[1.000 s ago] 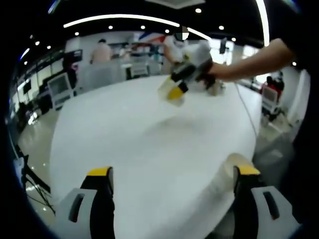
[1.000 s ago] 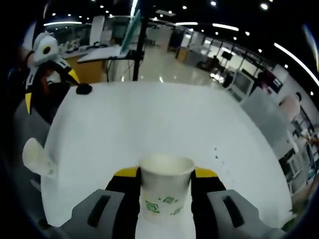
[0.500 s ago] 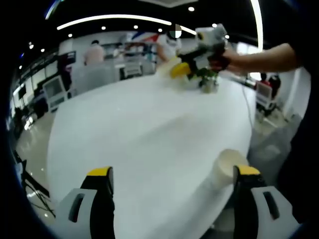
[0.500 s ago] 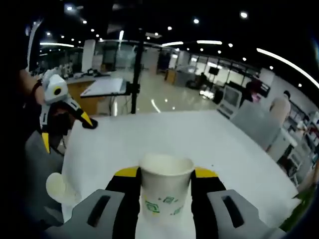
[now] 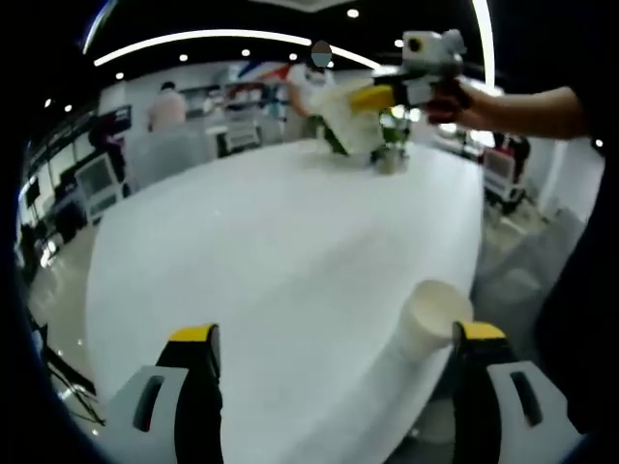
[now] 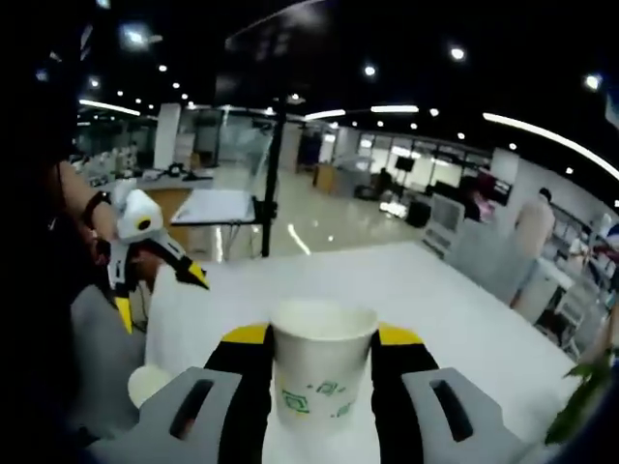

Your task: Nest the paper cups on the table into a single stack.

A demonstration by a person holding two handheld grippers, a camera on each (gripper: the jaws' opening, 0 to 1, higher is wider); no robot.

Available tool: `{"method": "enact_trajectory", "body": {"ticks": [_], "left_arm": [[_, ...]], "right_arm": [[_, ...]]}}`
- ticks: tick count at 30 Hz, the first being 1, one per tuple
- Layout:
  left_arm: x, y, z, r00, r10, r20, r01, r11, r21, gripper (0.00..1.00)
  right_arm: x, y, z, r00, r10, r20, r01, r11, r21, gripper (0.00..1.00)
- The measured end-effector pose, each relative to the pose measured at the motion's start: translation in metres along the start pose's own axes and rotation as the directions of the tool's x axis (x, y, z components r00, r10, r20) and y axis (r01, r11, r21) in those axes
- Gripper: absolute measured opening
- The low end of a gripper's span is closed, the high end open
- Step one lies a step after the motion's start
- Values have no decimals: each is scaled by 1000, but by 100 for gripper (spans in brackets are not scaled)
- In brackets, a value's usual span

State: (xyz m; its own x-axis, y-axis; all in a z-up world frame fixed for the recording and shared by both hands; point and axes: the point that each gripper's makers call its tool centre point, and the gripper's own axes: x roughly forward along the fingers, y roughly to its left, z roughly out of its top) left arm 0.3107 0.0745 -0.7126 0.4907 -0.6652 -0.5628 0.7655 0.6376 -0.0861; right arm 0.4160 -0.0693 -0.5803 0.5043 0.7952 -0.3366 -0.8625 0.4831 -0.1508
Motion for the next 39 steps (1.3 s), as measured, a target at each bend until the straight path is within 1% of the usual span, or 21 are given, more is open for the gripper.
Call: {"method": "enact_trajectory", "body": {"ticks": [1, 3, 4, 6, 9, 11, 14, 17, 20, 22, 24, 26, 27, 28, 30, 32, 33, 35, 37, 39], "left_arm": [[1, 0, 0, 1000, -1, -2, 1, 1000, -4, 99], [2, -1, 0, 1000, -5, 6, 5, 1000, -6, 99], [2, -2, 0, 1000, -9, 6, 9, 1000, -7, 99], [3, -4, -1, 1000, -16, 4, 16, 1000, -2, 99], [4, -7, -3, 1000, -26, -2, 26, 1000, -2, 99], [4, -8, -3, 1000, -30, -4, 30, 1000, -2, 99], [4, -8, -5, 999, -34, -10, 34, 999, -2, 99], [4, -8, -5, 999, -35, -7, 35, 999, -5, 98], [4, -8, -6, 999, -35, -11, 35, 999, -9, 98], [4, -9, -7, 999, -40, -17, 40, 999, -7, 98], [3, -8, -8, 999, -38, -22, 38, 999, -7, 98], [3, -7, -7, 999, -38, -17, 38, 999, -17, 98], [3, -7, -8, 999, -38, -17, 37, 999, -19, 98], [3, -6, -9, 999, -38, -21, 37, 999, -20, 98], [3, -7, -9, 999, -41, -28, 41, 999, -12, 98], [3, -7, -9, 999, -43, -31, 43, 999, -9, 98], [3, -6, -9, 999, -44, -32, 43, 999, -9, 98], [3, -7, -8, 999, -43, -33, 43, 999, -7, 98], [3, -7, -8, 998, -45, -38, 45, 999, -2, 97], [3, -7, -8, 998, -47, -40, 47, 999, -2, 97]], "right_arm": [[-3, 7, 3, 1000, 8, 24, -8, 1000, 5, 37], [-7, 15, 5, 999, 20, 42, -20, 1000, 4, 37], [-8, 23, 6, 998, 37, 54, -37, 999, -2, 37], [-11, 37, 5, 995, 76, 62, -76, 997, -11, 37], [-14, 50, 2, 993, 98, 67, -98, 995, -1, 37], [-16, 57, 4, 990, 109, 90, -111, 994, 18, 37], [-19, 69, 9, 981, 122, 147, -134, 988, 72, 37], [-18, 80, 7, 976, 145, 163, -162, 982, 94, 37], [-18, 90, 11, 963, 153, 220, -183, 975, 123, 37], [-18, 97, 14, 952, 163, 260, -205, 968, 144, 37], [-15, 104, 8, 952, 164, 260, -203, 970, 132, 37], [-14, 106, 6, 951, 159, 265, -200, 971, 132, 37], [-13, 110, 7, 943, 159, 292, -211, 965, 155, 37], [-13, 112, 6, 939, 156, 306, -213, 964, 161, 37], [-11, 117, 0, 938, 156, 310, -216, 962, 169, 37], [-10, 121, -5, 935, 155, 318, -224, 956, 191, 37], [-10, 124, -8, 931, 155, 331, -230, 951, 204, 37], [-9, 128, -14, 930, 155, 333, -237, 947, 219, 38], [-9, 134, -19, 928, 158, 338, -243, 943, 226, 38], [-8, 140, -24, 926, 160, 343, -244, 945, 218, 37]]}}
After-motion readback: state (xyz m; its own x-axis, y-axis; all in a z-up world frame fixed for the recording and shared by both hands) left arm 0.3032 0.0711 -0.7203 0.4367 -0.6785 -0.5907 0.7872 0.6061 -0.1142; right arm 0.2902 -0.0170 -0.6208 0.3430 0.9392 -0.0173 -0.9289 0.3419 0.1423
